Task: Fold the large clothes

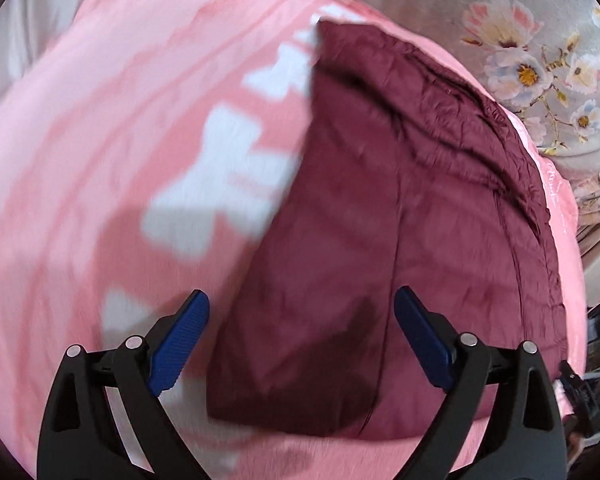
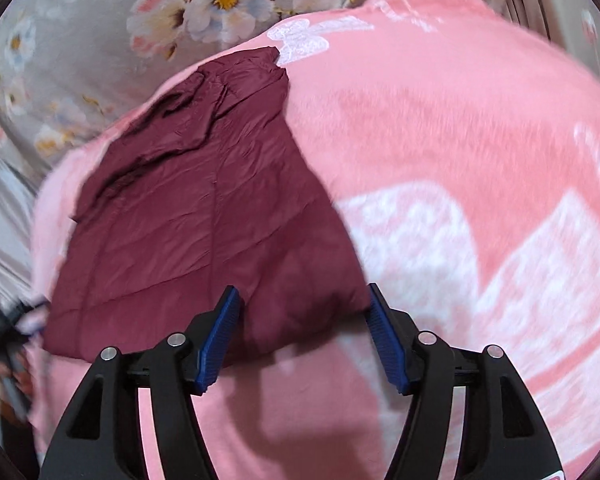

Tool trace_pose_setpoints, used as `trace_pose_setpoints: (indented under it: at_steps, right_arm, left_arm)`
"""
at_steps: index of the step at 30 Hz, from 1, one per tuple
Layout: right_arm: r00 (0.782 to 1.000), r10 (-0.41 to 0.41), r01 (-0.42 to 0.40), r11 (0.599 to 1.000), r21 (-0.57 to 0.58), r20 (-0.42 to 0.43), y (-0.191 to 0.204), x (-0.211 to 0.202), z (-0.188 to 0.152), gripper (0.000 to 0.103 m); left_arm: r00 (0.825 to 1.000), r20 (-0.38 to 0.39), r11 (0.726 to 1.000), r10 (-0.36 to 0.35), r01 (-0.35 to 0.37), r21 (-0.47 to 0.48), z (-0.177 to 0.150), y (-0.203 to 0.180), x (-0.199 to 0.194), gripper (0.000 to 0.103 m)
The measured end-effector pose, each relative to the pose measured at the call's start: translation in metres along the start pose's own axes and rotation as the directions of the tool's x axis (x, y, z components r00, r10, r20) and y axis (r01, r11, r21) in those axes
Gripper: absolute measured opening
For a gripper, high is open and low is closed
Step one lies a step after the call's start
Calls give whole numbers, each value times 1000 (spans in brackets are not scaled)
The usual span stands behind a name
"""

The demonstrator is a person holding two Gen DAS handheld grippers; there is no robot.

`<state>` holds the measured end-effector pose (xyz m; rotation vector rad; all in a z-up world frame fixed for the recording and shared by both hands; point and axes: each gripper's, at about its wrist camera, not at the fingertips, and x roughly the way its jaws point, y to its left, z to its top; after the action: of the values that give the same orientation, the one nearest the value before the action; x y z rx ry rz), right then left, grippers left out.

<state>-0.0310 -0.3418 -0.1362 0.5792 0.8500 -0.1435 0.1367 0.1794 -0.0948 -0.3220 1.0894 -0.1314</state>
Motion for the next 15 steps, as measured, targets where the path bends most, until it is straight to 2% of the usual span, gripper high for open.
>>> trace_pose_setpoints:
  at_steps: [3,5,6,7,8,10,11,13,15]
  right_arm:
    - [999,1,-1,1000,18,32,6,6,1,67]
    - [999,14,-15,999,32,46,8,8,3,67]
    - [998,17,-19,999,41,55,10,11,3,67]
    - [998,18,-21,999,46,62,10,11,3,63]
    - [997,29,-32,998,51,66,11,11,4,46]
    - [994,90,-95,992,86,66,10,12,6,23]
    - [990,113,-121,987,106,81,9,9,6,14]
    - [985,138,-149,983,109,103,10,1,5,9]
    - [980,152,-165,982,94,127,12,-11,2,7]
  left_arm:
    - [999,32,1000,4,-5,9,-11,-2,-6,91]
    - [999,36,1000,-22,22,3,-14,-6,-9,90]
    - [999,33,999,-35,35,0,-16,-7,-9,87]
    - [998,34,999,-46,46,0,-17,-10,-10,76]
    - [998,33,999,-53,53,6,-18,-14,-10,69]
    - [998,38,999,-43,43,20,-19,-21,-11,44]
    - [998,41,999,-44,43,26,-19,-22,-14,39]
    - [997,57,999,-44,42,31,-19,-23,-22,13]
    - [995,71,997,-71,69,24,-19,-20,-31,9]
